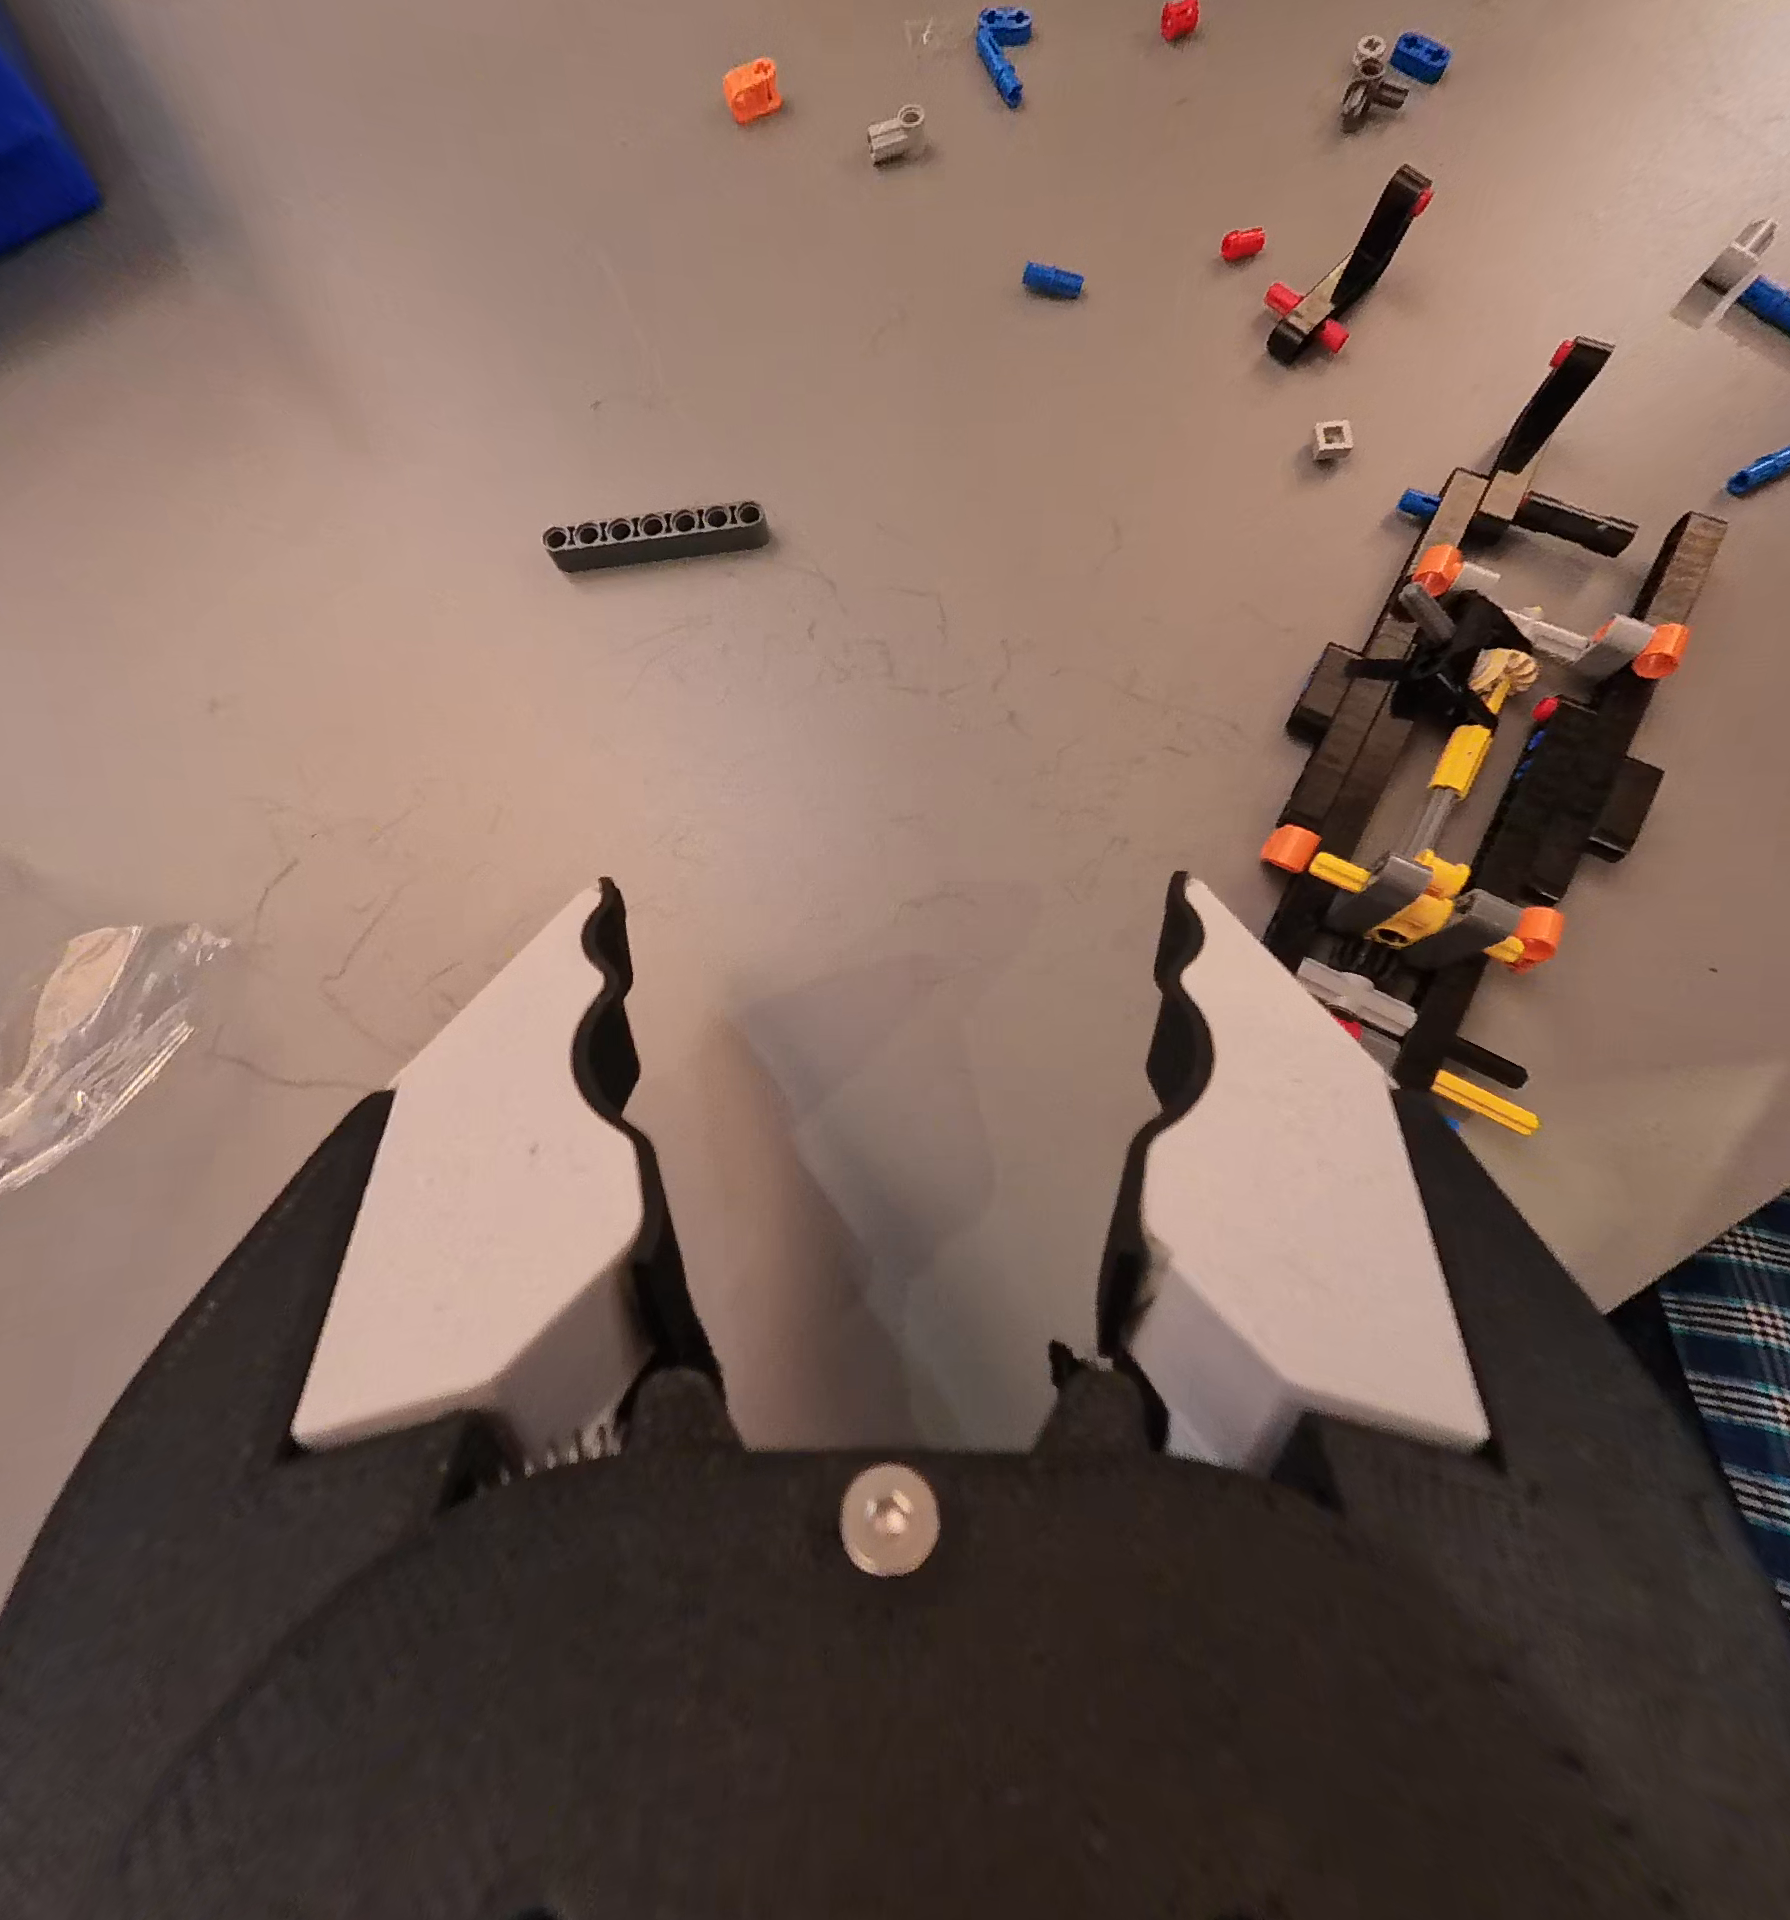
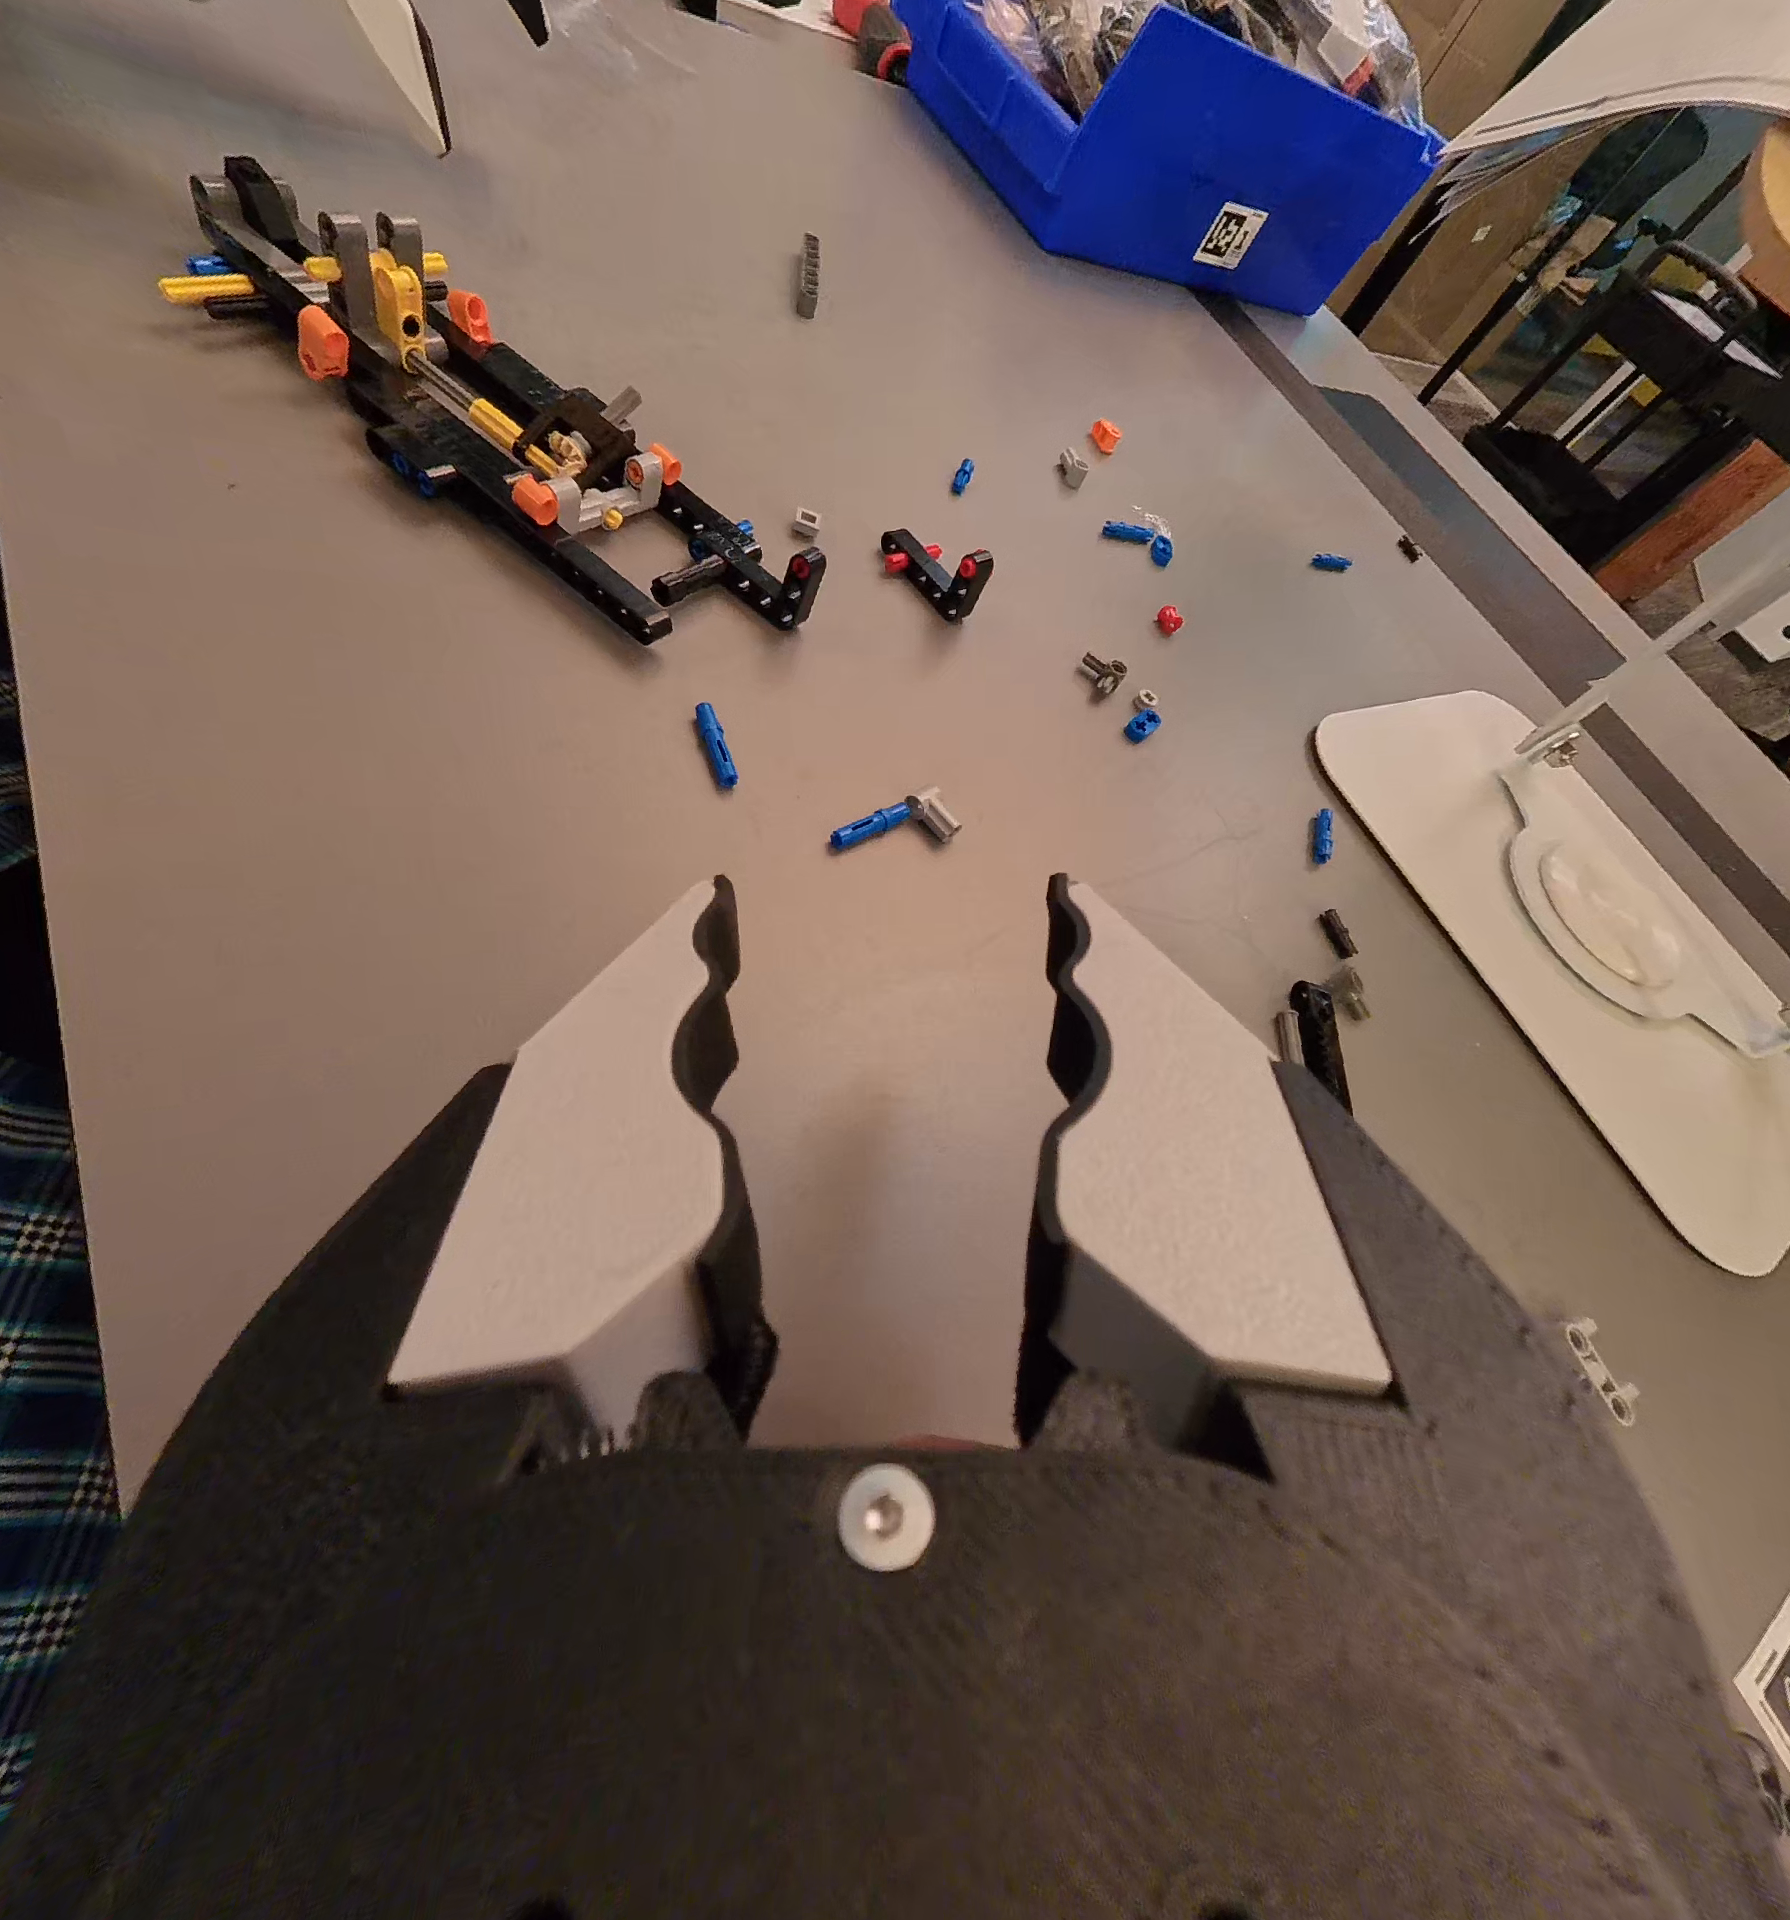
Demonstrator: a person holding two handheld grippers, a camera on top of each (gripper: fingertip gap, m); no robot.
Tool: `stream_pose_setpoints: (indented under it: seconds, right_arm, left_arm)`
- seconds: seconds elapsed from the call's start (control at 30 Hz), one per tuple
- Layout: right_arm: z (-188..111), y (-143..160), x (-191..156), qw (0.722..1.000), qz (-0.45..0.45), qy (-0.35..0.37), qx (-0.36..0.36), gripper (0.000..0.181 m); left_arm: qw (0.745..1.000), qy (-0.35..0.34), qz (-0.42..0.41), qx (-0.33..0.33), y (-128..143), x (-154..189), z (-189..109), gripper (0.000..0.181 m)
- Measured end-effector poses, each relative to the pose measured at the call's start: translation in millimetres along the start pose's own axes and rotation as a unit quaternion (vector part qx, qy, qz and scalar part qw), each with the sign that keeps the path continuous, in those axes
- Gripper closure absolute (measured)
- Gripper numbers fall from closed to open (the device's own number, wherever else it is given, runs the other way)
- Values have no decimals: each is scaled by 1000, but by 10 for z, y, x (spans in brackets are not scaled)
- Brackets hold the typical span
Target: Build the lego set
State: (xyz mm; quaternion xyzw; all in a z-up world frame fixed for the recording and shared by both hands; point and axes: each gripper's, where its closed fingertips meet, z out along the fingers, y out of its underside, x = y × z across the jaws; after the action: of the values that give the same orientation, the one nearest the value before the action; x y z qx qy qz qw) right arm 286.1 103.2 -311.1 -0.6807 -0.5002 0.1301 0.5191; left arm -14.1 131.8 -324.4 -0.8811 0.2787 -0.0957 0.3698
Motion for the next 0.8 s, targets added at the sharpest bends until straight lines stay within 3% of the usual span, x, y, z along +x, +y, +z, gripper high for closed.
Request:
stream_pose_setpoints:
  seconds: [0.8]
  right_arm:
    - [-16, -10, 59, 1000, 6, 13, 8, 125]
  left_arm:
    - [1000, 13, 15, -4, -7, 112, -31, 83]
